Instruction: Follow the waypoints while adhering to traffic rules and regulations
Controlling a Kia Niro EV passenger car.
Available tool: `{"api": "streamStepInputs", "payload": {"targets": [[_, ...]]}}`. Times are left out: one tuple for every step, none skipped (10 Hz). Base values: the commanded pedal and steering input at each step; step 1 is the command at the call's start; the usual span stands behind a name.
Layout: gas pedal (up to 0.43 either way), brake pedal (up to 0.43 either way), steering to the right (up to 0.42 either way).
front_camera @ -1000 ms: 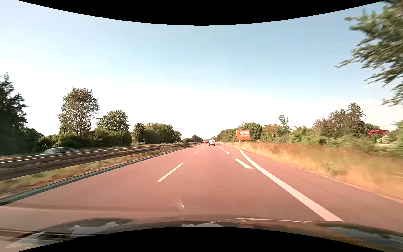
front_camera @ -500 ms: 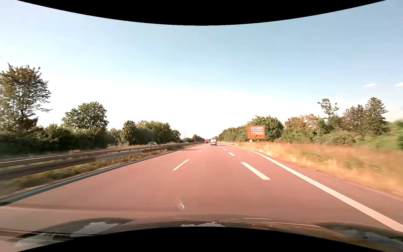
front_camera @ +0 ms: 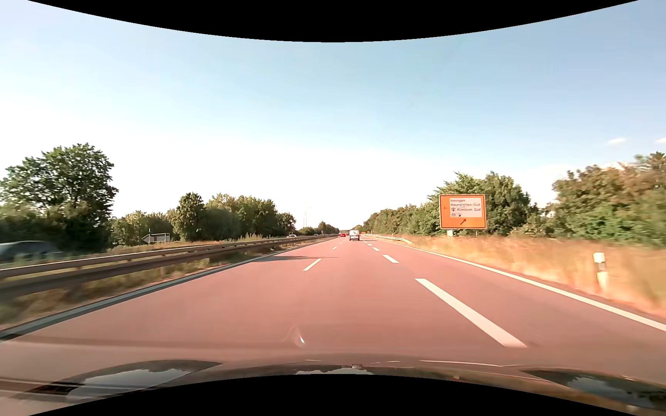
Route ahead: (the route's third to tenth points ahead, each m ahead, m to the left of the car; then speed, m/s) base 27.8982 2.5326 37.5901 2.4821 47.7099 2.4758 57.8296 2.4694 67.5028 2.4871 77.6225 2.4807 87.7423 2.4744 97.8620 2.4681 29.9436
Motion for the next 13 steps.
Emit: {"api": "streamStepInputs", "payload": {"targets": [[0.118,0.006,0.000],[0.150,0.006,0.000],[0.157,0.006,0.000],[0.189,0.006,0.000],[0.209,0.006,0.000],[0.228,0.006,0.000],[0.240,0.006,0.000],[0.248,0.006,0.000],[0.260,0.006,0.000],[0.280,0.006,0.000],[0.280,0.006,0.000],[0.280,0.006,-0.002],[0.287,0.006,-0.002]]}}
